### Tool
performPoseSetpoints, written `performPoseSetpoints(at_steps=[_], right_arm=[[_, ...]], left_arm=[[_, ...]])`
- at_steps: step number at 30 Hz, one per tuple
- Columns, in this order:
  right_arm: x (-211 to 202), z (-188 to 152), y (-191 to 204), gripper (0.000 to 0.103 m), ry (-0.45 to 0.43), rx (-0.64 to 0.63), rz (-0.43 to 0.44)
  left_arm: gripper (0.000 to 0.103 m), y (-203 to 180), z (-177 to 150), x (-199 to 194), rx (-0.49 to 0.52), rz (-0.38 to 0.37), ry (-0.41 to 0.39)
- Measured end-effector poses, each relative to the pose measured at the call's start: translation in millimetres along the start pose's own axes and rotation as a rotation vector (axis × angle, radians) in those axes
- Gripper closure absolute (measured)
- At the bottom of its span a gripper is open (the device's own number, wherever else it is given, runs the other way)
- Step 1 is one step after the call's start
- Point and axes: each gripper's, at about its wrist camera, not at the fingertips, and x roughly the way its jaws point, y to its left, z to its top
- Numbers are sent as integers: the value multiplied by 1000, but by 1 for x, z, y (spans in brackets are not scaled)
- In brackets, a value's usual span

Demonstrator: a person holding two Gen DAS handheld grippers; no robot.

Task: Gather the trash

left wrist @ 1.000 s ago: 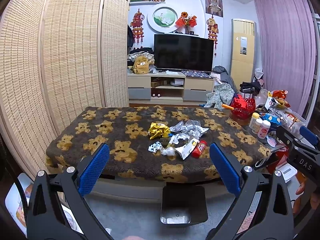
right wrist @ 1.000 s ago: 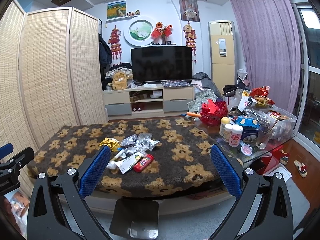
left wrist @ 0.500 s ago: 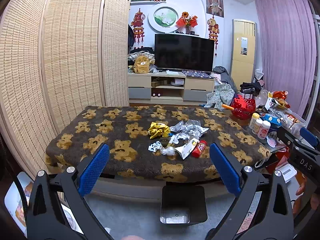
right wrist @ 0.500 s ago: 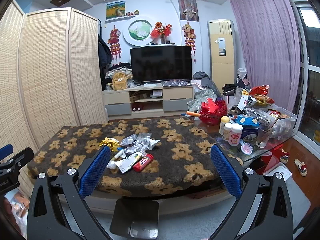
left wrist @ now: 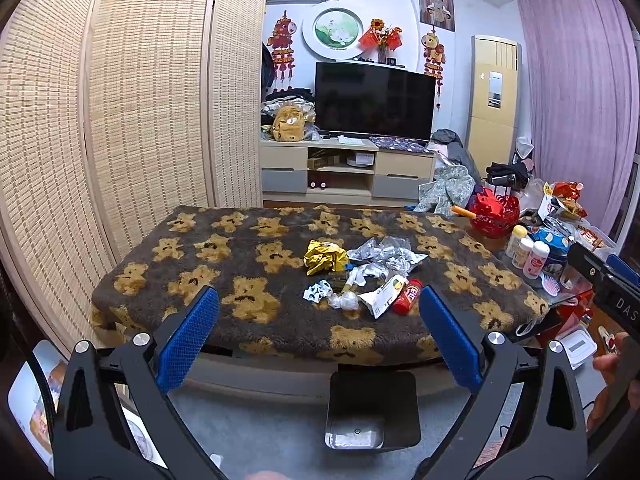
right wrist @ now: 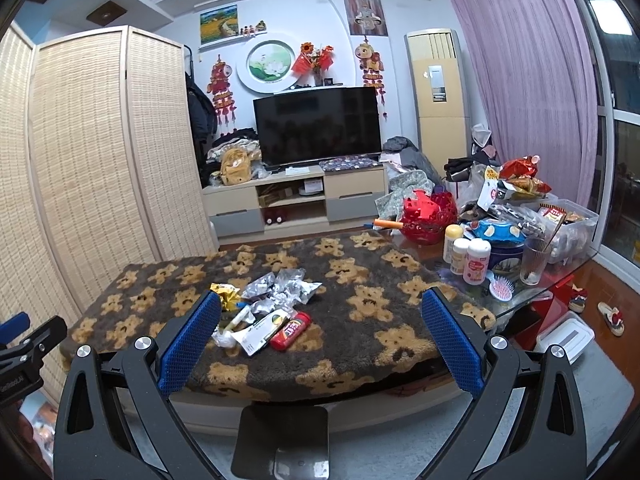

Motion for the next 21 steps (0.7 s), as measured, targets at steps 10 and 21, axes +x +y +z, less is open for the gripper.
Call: performPoseSetpoints(at_steps=[10, 21], right_arm=[[76, 4, 4, 3, 113, -46, -46], [170, -15, 3, 3, 285, -22, -18]], left_arm=[[8, 9, 8, 76, 45, -13, 71], [8, 0, 0, 174, 122, -41, 212]])
